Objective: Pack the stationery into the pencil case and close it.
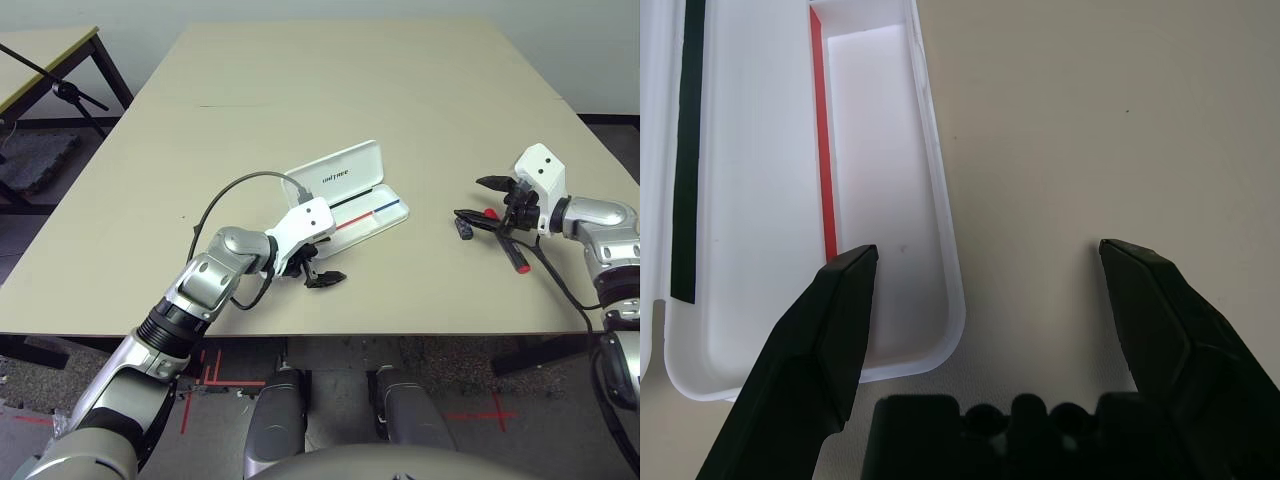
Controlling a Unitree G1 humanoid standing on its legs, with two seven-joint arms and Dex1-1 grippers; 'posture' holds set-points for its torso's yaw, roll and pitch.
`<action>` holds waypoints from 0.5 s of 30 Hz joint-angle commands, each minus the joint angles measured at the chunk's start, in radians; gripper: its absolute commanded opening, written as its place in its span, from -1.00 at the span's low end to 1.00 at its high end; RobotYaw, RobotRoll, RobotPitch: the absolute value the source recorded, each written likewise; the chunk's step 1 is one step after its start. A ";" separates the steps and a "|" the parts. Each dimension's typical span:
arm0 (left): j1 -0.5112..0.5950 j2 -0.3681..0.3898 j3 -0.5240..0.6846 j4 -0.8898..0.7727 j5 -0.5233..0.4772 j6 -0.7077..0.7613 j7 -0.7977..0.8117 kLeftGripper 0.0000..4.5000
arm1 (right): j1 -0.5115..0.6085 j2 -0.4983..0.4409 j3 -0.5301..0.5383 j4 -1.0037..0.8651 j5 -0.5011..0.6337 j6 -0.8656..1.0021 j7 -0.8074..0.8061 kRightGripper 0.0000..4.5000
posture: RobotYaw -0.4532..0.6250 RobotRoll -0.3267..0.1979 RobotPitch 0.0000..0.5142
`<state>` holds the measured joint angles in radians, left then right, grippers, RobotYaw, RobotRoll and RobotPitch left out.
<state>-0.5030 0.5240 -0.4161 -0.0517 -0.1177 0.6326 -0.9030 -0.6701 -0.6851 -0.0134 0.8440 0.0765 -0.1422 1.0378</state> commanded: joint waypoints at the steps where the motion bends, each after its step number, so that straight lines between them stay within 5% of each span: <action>1: 0.006 0.001 -0.019 0.013 0.013 0.015 -0.013 0.71 | -0.009 0.008 0.004 0.018 -0.009 -0.011 -0.004 1.00 | -0.10 0.25 -0.70; 11: -0.001 -0.010 -0.019 0.023 0.009 0.009 -0.024 -0.99 | -0.013 0.002 0.001 0.029 -0.012 -0.026 -0.008 1.00 | -0.14 0.25 -0.71; 15: -0.013 -0.019 -0.017 0.038 0.012 -0.001 -0.031 -0.99 | -0.002 -0.006 -0.005 0.029 -0.011 -0.032 -0.016 1.00 | -0.16 0.25 -0.71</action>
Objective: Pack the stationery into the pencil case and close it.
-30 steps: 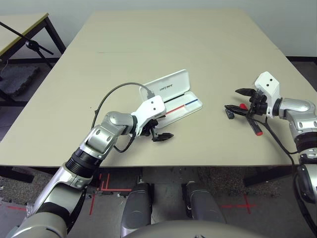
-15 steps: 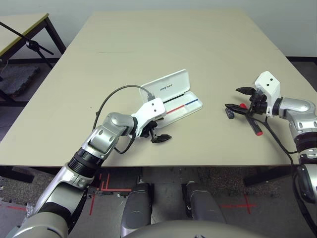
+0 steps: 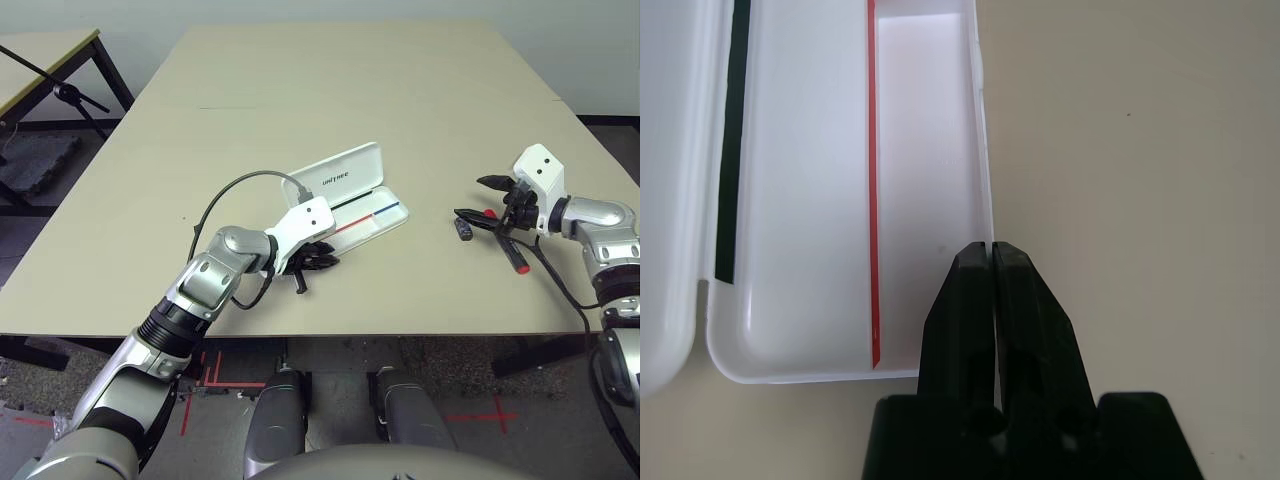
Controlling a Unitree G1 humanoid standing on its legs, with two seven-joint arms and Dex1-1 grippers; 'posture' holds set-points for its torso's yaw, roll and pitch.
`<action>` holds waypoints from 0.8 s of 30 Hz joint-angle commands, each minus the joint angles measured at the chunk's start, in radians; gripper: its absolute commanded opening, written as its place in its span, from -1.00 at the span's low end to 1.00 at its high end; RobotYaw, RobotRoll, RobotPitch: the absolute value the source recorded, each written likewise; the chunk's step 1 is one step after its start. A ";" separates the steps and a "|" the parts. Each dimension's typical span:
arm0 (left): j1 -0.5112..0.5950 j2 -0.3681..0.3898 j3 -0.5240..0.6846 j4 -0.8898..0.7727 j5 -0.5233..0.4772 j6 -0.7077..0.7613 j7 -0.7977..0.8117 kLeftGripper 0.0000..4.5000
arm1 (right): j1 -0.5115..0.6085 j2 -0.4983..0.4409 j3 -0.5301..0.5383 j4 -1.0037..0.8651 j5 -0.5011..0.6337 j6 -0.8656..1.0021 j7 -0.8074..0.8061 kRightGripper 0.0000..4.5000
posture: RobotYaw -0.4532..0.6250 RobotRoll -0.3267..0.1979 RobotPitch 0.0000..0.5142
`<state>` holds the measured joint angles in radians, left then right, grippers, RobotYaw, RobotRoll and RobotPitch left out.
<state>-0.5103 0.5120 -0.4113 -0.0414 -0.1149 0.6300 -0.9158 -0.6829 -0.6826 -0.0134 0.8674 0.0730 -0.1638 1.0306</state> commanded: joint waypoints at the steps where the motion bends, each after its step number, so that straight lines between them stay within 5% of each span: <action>1: -0.008 -0.009 -0.022 0.031 0.010 -0.003 -0.020 -0.99 | 0.012 -0.009 -0.005 0.004 -0.007 -0.010 -0.011 1.00 | -0.16 0.25 -0.71; 11: -0.032 0.027 -0.016 0.018 0.038 -0.096 -0.071 -0.99 | 0.035 -0.017 -0.010 -0.002 -0.002 -0.016 -0.020 1.00 | -0.19 0.25 -0.69; 24: 0.063 0.173 0.008 -0.131 0.027 -0.234 -0.208 -0.99 | 0.029 0.000 0.004 0.017 -0.011 -0.021 -0.023 1.00 | -0.14 0.25 -0.68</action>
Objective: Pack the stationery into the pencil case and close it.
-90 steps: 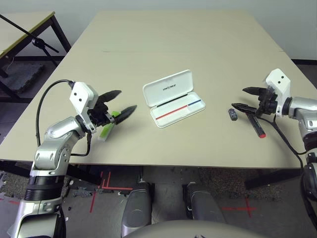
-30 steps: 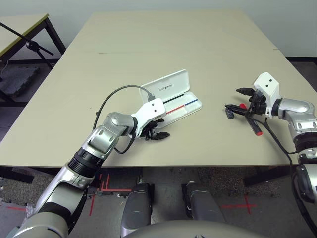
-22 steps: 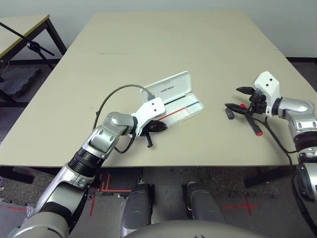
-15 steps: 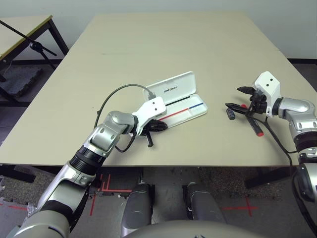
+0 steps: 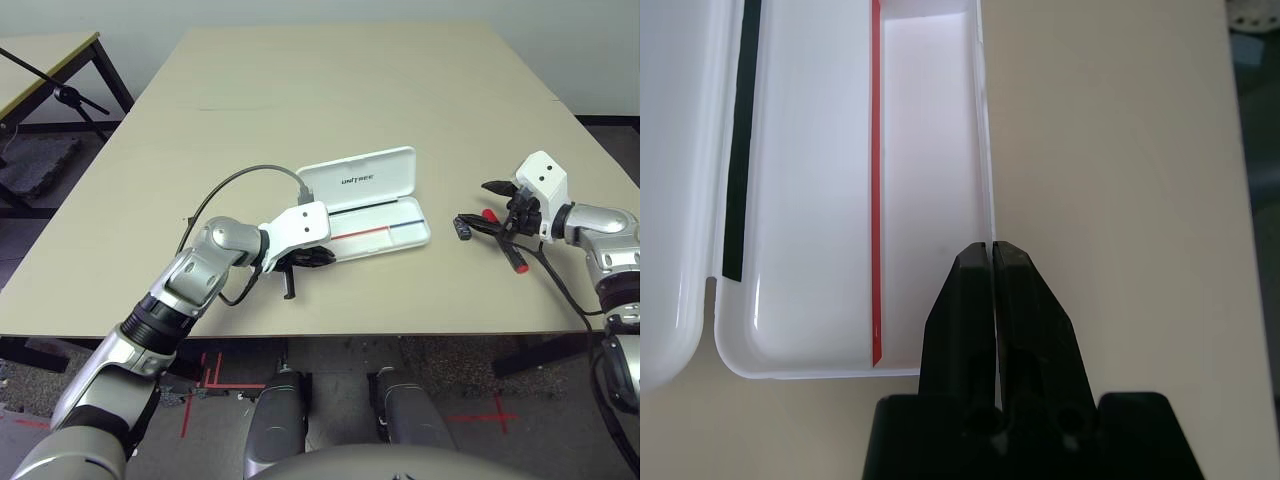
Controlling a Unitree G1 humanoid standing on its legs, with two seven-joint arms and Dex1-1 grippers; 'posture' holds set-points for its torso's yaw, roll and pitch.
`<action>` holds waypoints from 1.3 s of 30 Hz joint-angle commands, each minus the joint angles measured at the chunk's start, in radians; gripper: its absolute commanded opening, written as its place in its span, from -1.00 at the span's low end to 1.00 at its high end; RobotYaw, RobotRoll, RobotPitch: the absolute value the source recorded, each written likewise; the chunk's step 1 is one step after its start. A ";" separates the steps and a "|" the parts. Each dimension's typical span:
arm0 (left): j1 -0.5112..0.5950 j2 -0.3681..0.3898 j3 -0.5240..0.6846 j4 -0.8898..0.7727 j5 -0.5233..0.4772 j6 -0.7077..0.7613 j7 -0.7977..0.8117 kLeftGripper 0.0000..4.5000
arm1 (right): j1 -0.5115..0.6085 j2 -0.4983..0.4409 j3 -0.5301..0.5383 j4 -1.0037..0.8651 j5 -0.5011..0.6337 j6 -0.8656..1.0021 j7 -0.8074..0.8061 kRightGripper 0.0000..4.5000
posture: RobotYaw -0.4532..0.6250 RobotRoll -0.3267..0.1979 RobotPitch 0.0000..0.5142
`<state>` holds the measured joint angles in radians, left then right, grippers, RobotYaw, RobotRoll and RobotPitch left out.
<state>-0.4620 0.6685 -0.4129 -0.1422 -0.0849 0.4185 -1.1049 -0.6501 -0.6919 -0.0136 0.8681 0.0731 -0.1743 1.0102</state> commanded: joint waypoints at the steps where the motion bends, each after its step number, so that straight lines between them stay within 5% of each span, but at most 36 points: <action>1: 0.021 0.024 0.013 -0.037 -0.004 -0.022 -0.021 -0.99 | -0.007 0.012 0.005 0.018 -0.012 -0.011 -0.003 1.00 | -0.13 0.25 -0.68; 28: 0.066 0.061 0.007 -0.004 0.024 -0.075 -0.058 -0.99 | -0.026 0.039 0.008 0.030 -0.031 -0.022 0.005 1.00 | -0.12 0.25 -0.69; 31: 0.067 0.055 0.009 -0.003 0.030 -0.065 -0.046 -0.69 | -0.027 0.041 0.009 0.030 -0.032 -0.022 0.004 1.00 | -0.11 0.25 -0.69; 39: 0.085 0.062 0.037 -0.056 -0.001 -0.045 -0.038 0.65 | -0.031 0.047 0.012 0.029 -0.034 -0.024 0.005 1.00 | -0.11 0.25 -0.69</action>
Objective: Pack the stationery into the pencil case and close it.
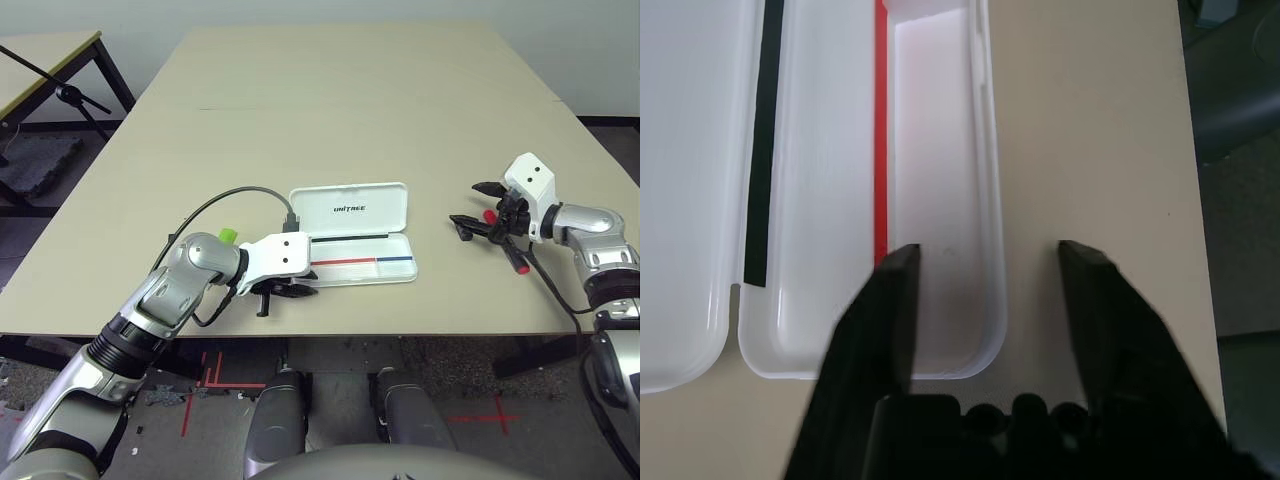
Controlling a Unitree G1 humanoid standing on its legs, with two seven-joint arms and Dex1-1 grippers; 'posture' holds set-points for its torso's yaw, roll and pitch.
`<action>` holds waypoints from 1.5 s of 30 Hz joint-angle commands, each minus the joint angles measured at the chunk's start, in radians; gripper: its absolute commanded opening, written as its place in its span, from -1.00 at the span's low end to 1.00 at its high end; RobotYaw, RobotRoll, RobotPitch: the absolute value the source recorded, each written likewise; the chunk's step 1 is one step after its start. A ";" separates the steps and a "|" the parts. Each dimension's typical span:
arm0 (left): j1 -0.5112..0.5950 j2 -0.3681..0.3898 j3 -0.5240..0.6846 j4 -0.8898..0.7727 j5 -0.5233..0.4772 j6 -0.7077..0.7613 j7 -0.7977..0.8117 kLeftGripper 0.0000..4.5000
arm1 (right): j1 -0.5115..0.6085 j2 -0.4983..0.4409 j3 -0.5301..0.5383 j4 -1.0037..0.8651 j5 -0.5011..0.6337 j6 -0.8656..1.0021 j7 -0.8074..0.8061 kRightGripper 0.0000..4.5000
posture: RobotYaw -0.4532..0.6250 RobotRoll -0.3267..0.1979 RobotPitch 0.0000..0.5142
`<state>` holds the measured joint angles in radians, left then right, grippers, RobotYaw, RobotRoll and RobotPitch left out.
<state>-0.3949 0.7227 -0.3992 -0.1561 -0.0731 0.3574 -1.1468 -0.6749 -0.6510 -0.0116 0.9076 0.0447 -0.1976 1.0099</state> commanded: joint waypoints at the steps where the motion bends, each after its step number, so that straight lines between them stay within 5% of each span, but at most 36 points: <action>1: 0.022 0.011 0.031 -0.053 -0.019 0.020 0.003 0.84 | -0.006 0.007 0.009 -0.011 -0.005 -0.002 0.006 1.00 | -0.11 0.25 -0.70; 2: 0.025 0.012 0.036 -0.060 -0.022 0.024 0.003 0.99 | -0.006 0.008 0.008 -0.012 -0.004 -0.002 0.007 1.00 | -0.11 0.25 -0.70; 21: 0.060 0.050 0.234 -0.193 -0.131 0.011 0.023 0.99 | 0.034 -0.030 -0.088 -0.220 0.128 0.148 0.017 1.00 | -0.11 0.25 -0.69; 36: 0.038 0.045 0.252 -0.144 -0.160 -0.053 0.016 0.99 | 0.141 -0.062 -0.167 -0.651 0.232 0.607 -0.164 1.00 | -0.19 0.25 -0.68; 45: 0.028 0.037 0.231 -0.099 -0.151 -0.101 0.004 0.99 | 0.122 -0.172 -0.120 -0.792 0.209 1.205 -0.317 1.00 | -0.27 0.25 -0.68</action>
<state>-0.3519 0.7629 -0.1433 -0.2615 -0.2299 0.2686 -1.1305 -0.5450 -0.8089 -0.1491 0.1402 0.2480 0.9212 0.7018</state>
